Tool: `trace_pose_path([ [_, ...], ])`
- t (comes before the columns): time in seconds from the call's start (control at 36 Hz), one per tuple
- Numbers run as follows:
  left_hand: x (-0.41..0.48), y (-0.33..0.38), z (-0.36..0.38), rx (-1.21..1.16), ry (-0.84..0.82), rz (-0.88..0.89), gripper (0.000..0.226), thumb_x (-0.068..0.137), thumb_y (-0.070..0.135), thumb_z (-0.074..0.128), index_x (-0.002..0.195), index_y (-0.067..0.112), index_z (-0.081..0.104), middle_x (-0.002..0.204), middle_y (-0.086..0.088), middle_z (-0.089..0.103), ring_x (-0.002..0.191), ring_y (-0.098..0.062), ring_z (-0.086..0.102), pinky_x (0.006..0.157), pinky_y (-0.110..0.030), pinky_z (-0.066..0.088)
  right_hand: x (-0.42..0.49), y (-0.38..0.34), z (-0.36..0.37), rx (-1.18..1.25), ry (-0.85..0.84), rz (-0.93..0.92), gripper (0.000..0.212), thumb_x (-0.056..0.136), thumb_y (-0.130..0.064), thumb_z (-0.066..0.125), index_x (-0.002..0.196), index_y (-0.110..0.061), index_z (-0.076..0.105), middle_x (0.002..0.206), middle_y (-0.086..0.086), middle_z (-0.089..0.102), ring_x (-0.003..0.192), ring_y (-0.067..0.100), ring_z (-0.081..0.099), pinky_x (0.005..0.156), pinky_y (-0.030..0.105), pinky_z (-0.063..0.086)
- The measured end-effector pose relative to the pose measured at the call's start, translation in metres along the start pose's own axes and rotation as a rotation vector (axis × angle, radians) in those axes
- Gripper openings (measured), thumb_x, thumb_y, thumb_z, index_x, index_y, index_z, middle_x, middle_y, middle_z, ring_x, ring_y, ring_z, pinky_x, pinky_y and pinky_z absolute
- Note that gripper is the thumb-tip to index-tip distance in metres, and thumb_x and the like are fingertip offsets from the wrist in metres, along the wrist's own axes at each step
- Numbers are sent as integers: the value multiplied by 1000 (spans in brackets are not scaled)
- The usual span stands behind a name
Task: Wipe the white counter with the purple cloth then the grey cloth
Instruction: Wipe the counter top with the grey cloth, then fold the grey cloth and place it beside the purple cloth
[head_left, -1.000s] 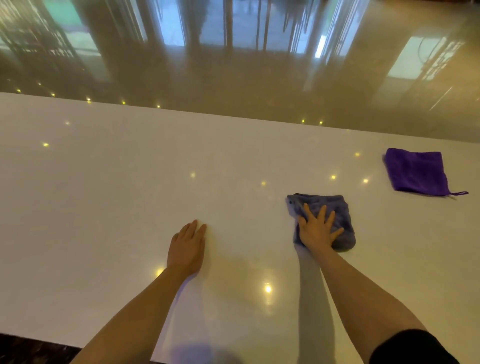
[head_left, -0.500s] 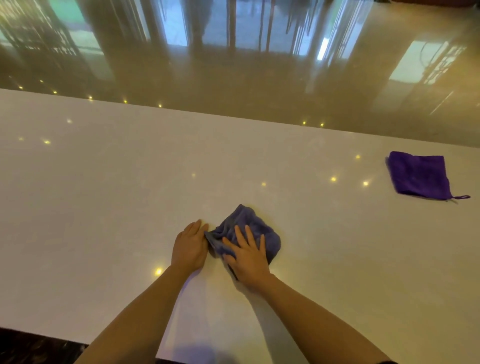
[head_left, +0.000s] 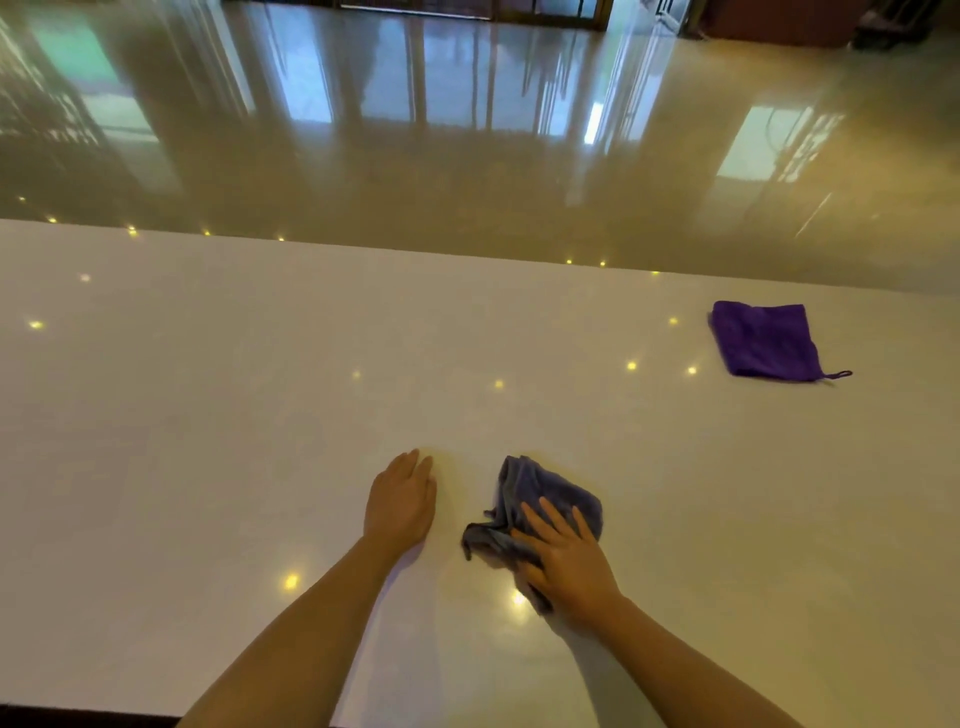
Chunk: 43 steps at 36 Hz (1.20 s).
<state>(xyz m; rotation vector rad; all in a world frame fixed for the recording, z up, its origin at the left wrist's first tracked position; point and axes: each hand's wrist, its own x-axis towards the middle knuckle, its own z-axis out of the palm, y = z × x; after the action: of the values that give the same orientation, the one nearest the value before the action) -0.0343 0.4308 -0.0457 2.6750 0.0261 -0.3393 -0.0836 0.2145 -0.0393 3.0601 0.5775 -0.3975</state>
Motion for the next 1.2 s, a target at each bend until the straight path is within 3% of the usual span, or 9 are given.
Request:
trace_pose_path([
  [0.11,3,25,9,32,-23,36,44,100,22,25,143,10,27,156,-10,20,144,-21,20,118,-30,14,-18,50,16,188,-80,76,47,97,-43,34,142,-37,27,158,0,6,147,20,-1,119,36,-4],
  [0.39,3,99,39,6,-85,79,43,100,24,28,139,8,34,151,-12,33,139,-23,31,114,-32,22,-44,117,16,332,-146,125,59,95,-48,35,147,-34,9,159,-3,-6,146,18,-12,117,39,-11],
  [0.58,-4,142,50,-181,-213,45,47,99,33,33,141,14,31,151,-8,33,136,-25,35,114,-35,25,-25,147,-10,773,200,388,60,90,-31,56,142,-18,29,149,8,36,137,28,34,113,41,26],
  [0.75,-3,145,40,-251,-259,17,46,98,33,37,140,16,32,147,-10,39,132,-26,41,112,-37,33,2,168,-14,687,-48,608,70,82,-35,63,140,-12,32,139,15,48,125,34,47,103,42,39],
  [0.86,4,140,32,-267,-264,28,44,98,29,38,139,15,35,142,-12,46,128,-28,47,110,-39,37,8,168,-20,623,-166,589,36,81,-31,63,108,-7,59,114,17,64,103,32,59,84,34,45],
  [0.97,10,140,25,-312,-295,33,43,98,27,38,138,13,35,142,-14,46,128,-29,47,109,-38,38,7,165,-32,731,-105,491,6,85,-18,57,85,-12,56,97,14,62,89,27,55,75,28,40],
  [1.06,15,147,19,-459,-323,1,43,98,23,39,139,10,34,143,-18,42,127,-33,48,110,-42,39,0,160,-50,838,-15,442,23,86,-16,55,68,-24,44,75,-2,52,84,24,52,67,25,39],
  [1.14,15,159,16,-773,-348,-90,47,97,22,42,140,9,29,146,-20,36,130,-36,42,106,-43,39,-7,160,-68,1000,54,432,2,90,-15,54,90,-17,54,94,9,61,95,30,57,82,34,46],
  [1.2,17,166,15,-957,-374,-121,51,96,24,44,142,10,25,149,-20,31,134,-39,37,107,-45,37,-11,166,-81,1122,116,457,22,90,-10,55,111,-5,54,115,24,59,109,39,55,92,42,45],
])
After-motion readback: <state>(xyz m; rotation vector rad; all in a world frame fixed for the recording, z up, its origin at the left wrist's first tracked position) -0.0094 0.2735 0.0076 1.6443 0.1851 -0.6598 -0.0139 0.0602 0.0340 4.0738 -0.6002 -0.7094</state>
